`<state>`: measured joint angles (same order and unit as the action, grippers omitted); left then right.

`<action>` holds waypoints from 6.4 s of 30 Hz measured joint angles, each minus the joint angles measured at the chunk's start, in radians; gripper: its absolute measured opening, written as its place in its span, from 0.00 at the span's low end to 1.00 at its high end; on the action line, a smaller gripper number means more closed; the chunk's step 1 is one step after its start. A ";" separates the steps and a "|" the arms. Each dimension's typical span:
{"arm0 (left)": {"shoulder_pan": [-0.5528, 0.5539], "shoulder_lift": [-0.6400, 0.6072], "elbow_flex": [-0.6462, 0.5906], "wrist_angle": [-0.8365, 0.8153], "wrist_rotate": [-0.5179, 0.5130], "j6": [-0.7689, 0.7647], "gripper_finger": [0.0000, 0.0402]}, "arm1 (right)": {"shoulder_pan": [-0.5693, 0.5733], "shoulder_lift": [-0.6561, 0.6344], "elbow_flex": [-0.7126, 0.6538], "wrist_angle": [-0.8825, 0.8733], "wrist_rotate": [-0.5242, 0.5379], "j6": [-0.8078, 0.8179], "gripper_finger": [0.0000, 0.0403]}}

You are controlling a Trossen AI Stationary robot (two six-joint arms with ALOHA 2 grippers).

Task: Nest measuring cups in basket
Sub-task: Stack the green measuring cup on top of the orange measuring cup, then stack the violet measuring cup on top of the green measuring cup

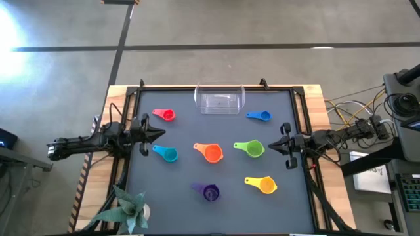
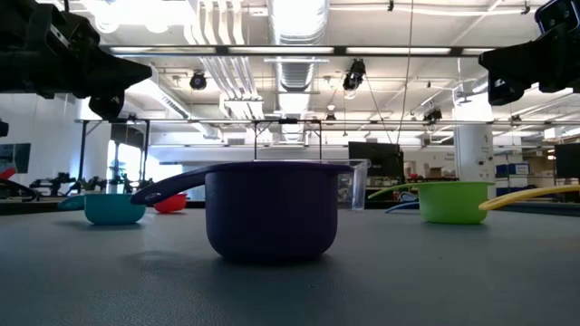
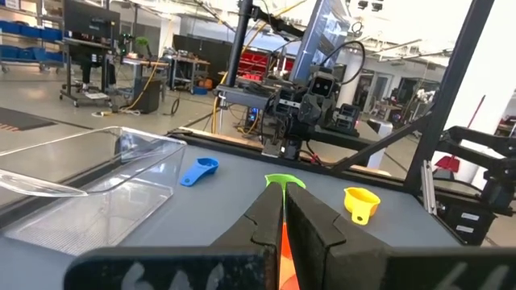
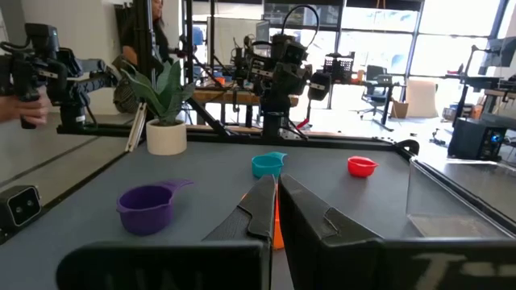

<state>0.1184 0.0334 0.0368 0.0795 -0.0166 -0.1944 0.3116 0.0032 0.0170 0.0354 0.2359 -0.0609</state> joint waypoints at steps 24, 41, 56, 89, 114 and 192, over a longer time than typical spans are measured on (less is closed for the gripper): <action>-0.023 1.007 0.862 -0.346 -0.021 0.250 0.15 | 0.000 0.000 0.000 0.000 0.000 0.000 0.02; -0.152 1.854 1.505 -0.423 -0.019 0.549 0.60 | 0.000 0.000 0.000 0.000 0.000 0.000 0.02; -0.175 2.440 2.191 -0.788 -0.026 0.688 0.58 | 0.000 0.000 0.000 0.000 0.000 -0.001 0.02; -0.193 2.380 2.295 -1.037 -0.116 0.630 0.00 | 0.000 0.019 -0.001 0.020 0.000 0.000 0.02; -0.286 1.688 1.241 -0.644 -0.219 0.634 0.00 | 0.000 0.019 -0.001 0.021 0.000 0.000 0.02; -0.303 1.681 1.271 -0.673 -0.202 0.858 0.31 | 0.000 0.019 0.000 0.021 0.000 -0.001 0.02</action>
<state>-0.1850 1.7142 1.3078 -0.5933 -0.2185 0.6634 0.3116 0.0227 0.0170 0.0566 0.2363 -0.0615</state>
